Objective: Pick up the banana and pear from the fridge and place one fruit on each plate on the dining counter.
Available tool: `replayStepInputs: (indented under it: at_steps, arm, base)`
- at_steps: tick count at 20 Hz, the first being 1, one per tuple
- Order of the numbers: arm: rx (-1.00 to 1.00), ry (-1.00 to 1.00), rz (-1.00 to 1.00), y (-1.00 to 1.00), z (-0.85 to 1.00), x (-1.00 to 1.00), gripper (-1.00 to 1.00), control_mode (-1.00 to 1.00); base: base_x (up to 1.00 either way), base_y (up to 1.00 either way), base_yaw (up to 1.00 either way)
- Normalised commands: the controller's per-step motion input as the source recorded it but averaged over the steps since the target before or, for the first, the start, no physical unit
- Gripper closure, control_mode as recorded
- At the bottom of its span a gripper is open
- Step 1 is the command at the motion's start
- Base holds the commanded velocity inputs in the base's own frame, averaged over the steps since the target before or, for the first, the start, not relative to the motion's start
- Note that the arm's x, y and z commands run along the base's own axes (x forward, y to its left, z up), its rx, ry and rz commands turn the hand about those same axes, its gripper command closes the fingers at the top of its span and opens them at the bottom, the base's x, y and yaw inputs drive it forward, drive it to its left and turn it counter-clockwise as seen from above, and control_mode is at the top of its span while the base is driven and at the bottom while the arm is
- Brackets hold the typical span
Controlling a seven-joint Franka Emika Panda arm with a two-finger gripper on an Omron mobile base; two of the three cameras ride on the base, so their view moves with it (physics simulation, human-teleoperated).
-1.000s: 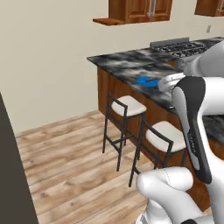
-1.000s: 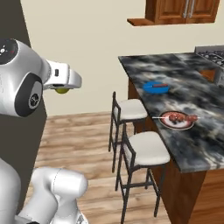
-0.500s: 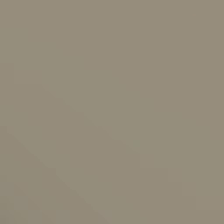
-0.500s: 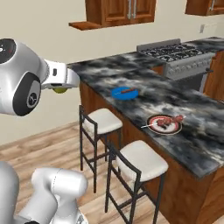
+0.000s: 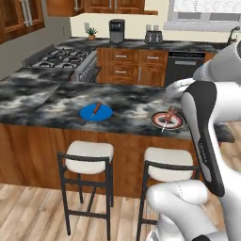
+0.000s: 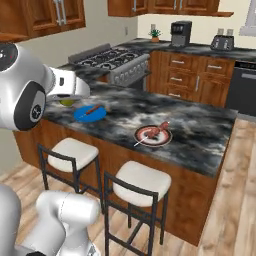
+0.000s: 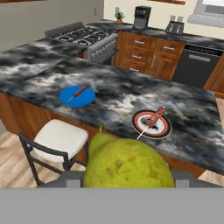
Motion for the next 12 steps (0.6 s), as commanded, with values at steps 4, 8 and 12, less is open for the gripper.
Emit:
replayStepInputs:
  at_steps: [4,8,12]
  arm:
    - [0.0,0.0,0.0,0.0,0.0,0.0,1.0,1.0]
    - [0.0,0.0,0.0,0.0,0.0,0.0,1.0,1.0]
    - [0.0,0.0,0.0,0.0,0.0,0.0,1.0,1.0]
  base:
    - [0.02,0.71,-0.68]
    - [0.67,0.54,-0.22]
    - [0.97,0.09,-0.07]
